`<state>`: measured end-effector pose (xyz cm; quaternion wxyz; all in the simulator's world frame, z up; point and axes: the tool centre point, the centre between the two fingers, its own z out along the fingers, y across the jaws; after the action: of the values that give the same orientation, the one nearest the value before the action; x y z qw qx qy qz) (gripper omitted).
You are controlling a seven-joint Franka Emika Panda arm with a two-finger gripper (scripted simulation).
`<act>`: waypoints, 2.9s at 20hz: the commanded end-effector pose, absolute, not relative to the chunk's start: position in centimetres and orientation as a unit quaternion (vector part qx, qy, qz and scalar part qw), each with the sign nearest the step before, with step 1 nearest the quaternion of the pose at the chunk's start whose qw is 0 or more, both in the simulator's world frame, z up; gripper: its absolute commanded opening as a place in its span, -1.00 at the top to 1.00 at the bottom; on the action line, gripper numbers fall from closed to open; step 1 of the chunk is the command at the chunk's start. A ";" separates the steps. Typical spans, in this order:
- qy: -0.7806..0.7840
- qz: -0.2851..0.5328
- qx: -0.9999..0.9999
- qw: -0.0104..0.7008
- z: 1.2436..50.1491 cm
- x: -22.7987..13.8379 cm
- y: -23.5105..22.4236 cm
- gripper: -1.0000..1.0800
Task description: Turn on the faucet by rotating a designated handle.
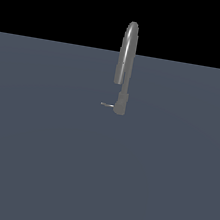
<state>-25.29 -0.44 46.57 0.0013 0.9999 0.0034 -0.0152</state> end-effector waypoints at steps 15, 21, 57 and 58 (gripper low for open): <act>0.091 -0.023 0.992 0.085 44.1 -22.3 0.5 1.00; 0.173 -0.030 0.971 0.163 41.6 -19.7 1.5 1.00; 0.507 -0.051 0.715 0.480 27.3 -10.2 5.3 1.00; 0.512 -0.051 0.707 0.485 27.0 -10.1 5.3 1.00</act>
<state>-10.32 5.27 27.51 0.4767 0.7189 0.5033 -0.0517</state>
